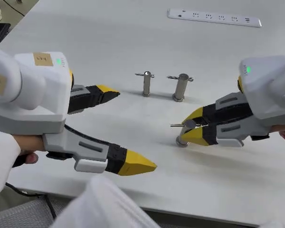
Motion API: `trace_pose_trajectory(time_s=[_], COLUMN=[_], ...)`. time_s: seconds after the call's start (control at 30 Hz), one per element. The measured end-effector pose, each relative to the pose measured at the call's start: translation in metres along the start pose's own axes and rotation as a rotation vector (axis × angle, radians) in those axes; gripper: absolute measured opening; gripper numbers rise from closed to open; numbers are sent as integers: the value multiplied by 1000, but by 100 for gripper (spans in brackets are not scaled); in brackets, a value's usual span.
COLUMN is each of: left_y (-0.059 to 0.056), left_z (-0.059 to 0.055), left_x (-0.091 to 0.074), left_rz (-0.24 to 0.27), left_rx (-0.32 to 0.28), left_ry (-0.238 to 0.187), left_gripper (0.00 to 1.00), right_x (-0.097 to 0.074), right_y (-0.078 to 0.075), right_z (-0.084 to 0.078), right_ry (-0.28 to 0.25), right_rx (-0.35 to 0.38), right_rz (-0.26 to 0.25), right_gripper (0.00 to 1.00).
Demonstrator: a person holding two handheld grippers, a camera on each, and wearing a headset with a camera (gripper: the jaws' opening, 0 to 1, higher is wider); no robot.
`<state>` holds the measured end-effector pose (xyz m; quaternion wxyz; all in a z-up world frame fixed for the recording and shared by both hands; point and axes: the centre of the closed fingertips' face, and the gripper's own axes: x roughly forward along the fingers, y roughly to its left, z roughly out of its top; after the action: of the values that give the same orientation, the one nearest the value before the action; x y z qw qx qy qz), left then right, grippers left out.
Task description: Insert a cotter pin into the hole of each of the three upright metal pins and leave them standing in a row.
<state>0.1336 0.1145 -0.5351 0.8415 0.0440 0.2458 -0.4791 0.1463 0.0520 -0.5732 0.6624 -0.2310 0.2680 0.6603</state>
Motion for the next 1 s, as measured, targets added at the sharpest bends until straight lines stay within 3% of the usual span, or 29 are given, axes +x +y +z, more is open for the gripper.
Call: trace_pose_trajectory(time_s=[0.17,0.33,0.5,1.0], left_y=[1,-1,0,10], left_z=[0,1,1,8], left_x=[-1,0,-1,-5], left_rz=[9,6,2,26], left_rx=[-1,1,0,-27], left_ry=[-4,0,6,-9], left_gripper=[99,99,99,99], right_x=[0,-4,-19,-59], right_y=[-1,-7,-18,-100], right_z=[1,-1,2,-19], right_ry=[-8,1,-23,-10], right_rx=[36,27,51,48], right_rz=[-12,-44,-47,-185], right_gripper=[8,7,7,7])
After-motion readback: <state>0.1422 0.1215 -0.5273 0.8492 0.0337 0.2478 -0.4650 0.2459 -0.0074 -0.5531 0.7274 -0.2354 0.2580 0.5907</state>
